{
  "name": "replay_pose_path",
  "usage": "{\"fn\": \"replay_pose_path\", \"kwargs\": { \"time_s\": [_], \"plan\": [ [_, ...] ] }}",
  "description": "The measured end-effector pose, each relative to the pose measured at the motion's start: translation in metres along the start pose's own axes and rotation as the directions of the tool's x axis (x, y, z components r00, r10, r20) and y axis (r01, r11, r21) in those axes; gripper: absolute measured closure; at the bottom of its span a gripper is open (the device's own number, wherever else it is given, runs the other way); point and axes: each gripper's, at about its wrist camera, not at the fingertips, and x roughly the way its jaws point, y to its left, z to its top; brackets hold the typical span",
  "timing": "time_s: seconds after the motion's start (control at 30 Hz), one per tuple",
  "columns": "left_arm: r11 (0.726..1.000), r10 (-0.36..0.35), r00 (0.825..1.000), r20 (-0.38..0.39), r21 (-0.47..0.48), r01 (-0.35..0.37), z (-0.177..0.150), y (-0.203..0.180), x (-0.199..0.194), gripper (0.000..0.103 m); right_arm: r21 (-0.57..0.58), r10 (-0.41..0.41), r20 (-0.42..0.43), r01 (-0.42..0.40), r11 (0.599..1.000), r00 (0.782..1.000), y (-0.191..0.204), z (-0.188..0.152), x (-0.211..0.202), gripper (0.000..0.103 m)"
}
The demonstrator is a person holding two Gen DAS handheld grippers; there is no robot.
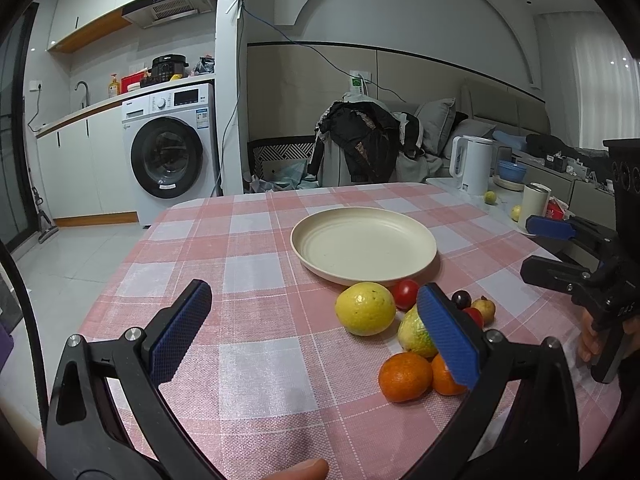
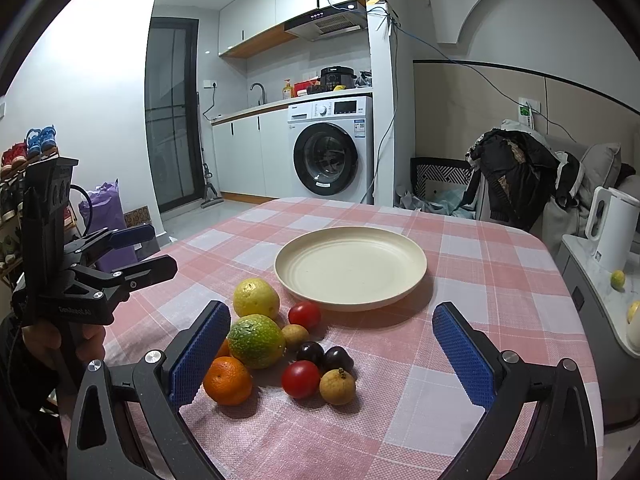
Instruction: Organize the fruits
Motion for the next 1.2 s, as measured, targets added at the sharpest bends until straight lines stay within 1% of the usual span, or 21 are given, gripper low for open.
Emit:
{"fn": "replay_pose_path", "kwargs": {
  "time_s": [1.2],
  "plan": [
    [1.000,-0.027,1.000,-0.001,0.015,0.027,-0.0001,-0.0018,-0.0055,0.000,-0.006,0.002,0.001,-0.002,1.000,1.000,0.0012,0.0000,0.0007,0.000]
  ]
}}
